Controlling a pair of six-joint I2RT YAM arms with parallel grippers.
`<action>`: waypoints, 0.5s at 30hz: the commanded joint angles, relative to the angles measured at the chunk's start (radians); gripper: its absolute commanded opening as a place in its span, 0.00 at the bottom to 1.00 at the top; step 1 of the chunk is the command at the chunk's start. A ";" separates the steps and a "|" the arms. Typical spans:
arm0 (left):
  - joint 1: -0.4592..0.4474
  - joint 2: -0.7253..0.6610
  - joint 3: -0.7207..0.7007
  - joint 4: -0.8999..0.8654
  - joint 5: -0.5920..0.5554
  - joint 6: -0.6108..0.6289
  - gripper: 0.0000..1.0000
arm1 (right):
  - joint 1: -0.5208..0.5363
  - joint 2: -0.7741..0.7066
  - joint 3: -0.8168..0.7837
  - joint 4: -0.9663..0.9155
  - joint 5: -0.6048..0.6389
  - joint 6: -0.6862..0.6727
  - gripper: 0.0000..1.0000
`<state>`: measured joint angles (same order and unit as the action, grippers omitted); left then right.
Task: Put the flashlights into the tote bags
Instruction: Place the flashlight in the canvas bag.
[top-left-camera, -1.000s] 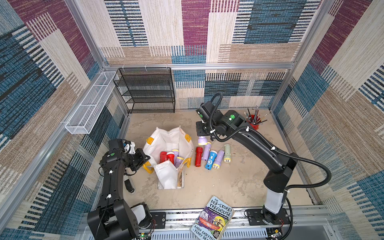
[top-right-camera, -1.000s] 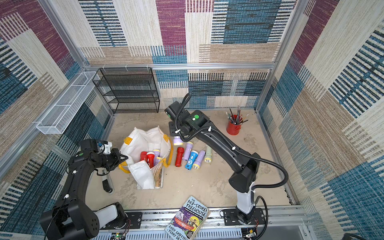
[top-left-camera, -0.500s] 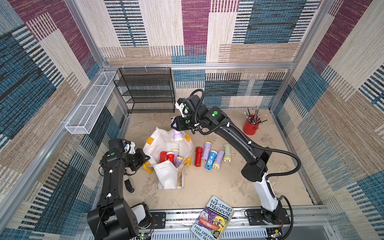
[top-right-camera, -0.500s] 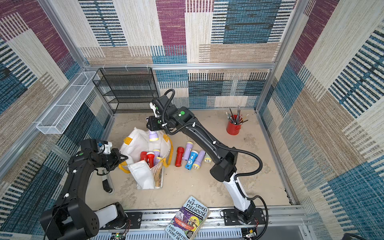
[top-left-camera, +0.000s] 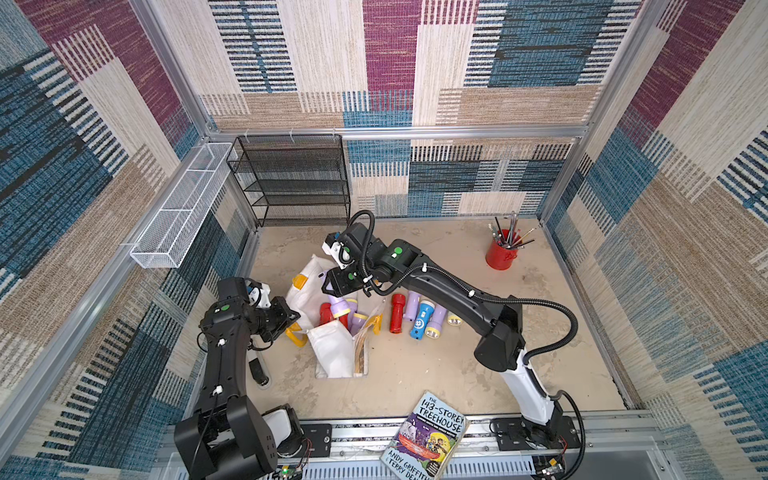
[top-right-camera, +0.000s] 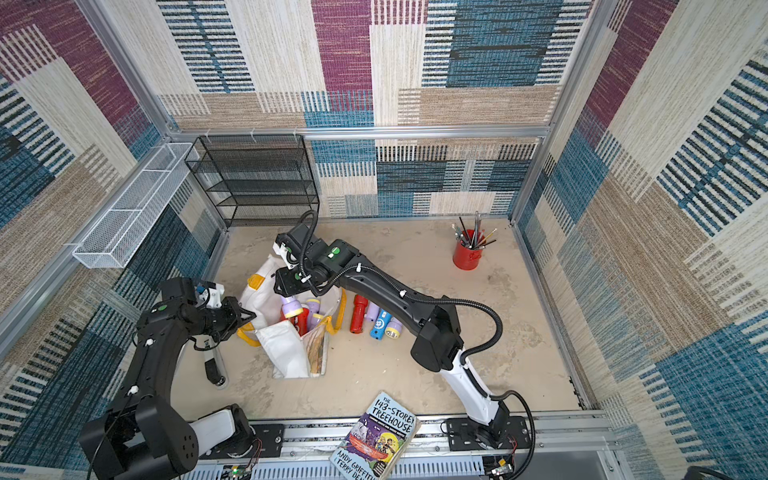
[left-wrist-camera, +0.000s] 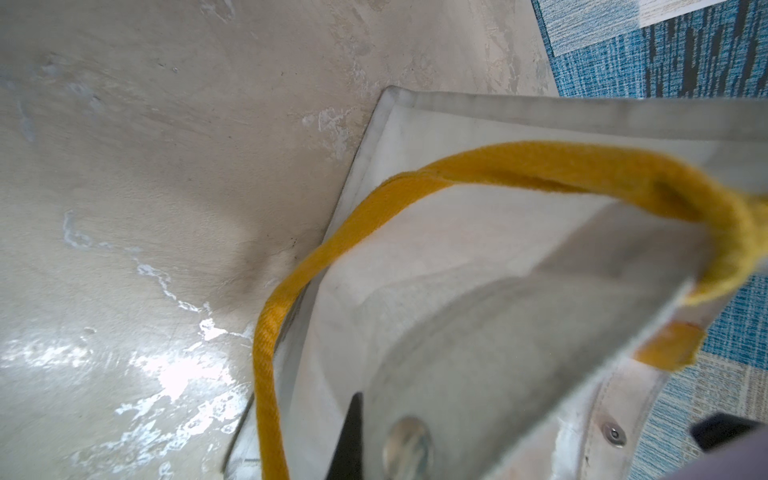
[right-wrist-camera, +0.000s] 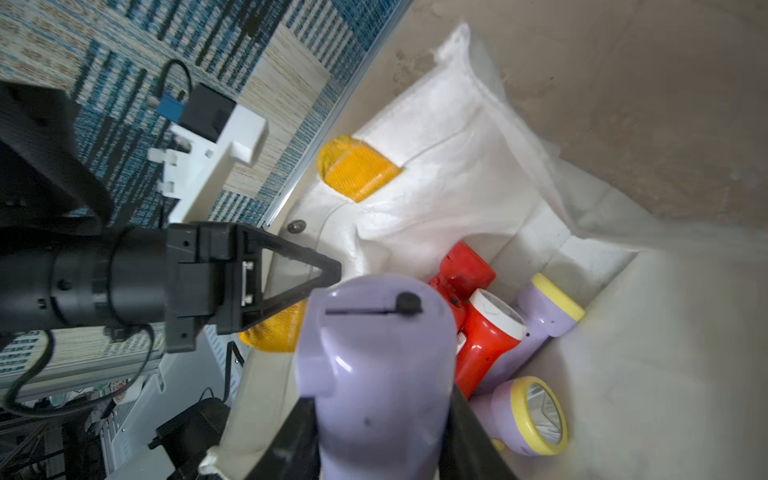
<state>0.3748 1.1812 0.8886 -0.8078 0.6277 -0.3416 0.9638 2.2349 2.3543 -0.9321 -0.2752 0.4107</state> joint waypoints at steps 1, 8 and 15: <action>0.000 0.003 0.004 -0.002 0.010 -0.001 0.00 | 0.003 -0.001 -0.033 0.048 0.021 0.011 0.38; 0.000 0.005 0.000 0.004 0.040 0.001 0.00 | 0.004 -0.016 -0.174 0.110 0.025 0.091 0.37; -0.001 0.007 0.001 0.005 0.039 0.003 0.00 | 0.004 -0.057 -0.348 0.194 0.043 0.171 0.36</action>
<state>0.3744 1.1862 0.8883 -0.8051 0.6430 -0.3412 0.9665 2.2002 2.0365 -0.8234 -0.2504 0.5251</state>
